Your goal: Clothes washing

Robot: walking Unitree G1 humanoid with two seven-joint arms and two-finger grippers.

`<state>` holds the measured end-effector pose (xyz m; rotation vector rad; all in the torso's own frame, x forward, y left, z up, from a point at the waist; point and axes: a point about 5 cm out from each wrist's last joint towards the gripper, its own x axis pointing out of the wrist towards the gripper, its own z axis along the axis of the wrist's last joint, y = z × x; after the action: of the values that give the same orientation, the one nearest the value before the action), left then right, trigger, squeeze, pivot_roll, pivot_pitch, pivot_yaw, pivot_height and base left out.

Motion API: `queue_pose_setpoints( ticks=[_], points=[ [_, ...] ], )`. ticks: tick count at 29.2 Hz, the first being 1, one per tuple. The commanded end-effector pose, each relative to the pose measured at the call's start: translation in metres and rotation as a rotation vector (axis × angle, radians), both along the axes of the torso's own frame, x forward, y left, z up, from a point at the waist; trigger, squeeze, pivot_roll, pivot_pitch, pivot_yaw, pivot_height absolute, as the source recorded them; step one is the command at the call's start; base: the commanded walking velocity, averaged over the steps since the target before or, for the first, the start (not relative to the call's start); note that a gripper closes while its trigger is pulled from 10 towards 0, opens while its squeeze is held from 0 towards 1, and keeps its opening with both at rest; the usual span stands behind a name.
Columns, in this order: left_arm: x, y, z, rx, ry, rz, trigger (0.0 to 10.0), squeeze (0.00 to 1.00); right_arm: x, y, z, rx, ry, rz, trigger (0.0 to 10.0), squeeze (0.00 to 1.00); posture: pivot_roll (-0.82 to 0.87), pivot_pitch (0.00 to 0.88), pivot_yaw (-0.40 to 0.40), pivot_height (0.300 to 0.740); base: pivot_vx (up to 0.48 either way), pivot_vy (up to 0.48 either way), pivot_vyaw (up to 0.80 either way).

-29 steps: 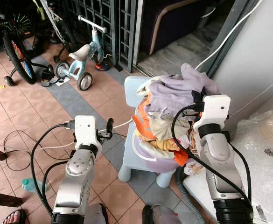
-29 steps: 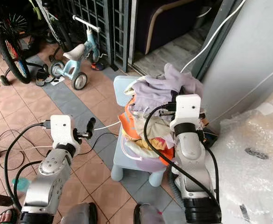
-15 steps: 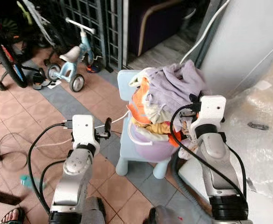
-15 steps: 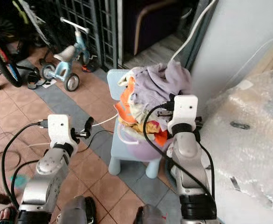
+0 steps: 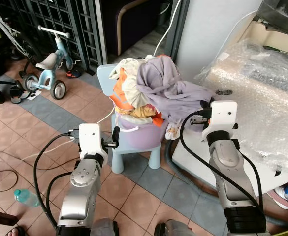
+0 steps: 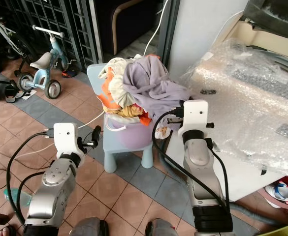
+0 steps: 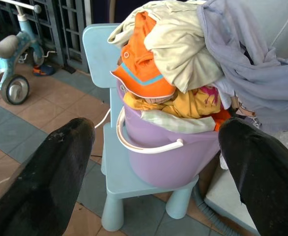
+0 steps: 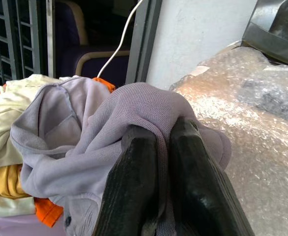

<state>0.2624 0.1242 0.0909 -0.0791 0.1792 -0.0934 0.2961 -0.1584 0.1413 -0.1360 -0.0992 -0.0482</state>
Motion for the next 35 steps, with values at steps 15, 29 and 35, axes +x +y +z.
queue_pose_setpoints(
  ticks=[15,29,35],
  points=[
    [0.004,-0.005,0.008,-0.045,-0.048,-0.081,10.0,0.00,0.006,-0.006,0.007,-0.007,-0.029,-0.038,10.0,0.00,-0.02,0.054,-0.018,0.740,0.290,0.000,-0.80],
    [0.002,-0.007,0.004,-0.050,-0.030,-0.083,10.0,0.00,0.009,0.000,0.007,-0.005,-0.030,-0.010,10.0,0.00,-0.02,0.042,-0.029,0.740,0.080,0.000,-0.23],
    [0.002,-0.006,0.003,-0.048,-0.023,-0.077,10.0,0.00,0.012,0.001,0.009,-0.009,-0.043,0.001,10.0,0.00,-0.02,0.056,-0.022,0.740,0.000,0.000,0.00]
  ],
)
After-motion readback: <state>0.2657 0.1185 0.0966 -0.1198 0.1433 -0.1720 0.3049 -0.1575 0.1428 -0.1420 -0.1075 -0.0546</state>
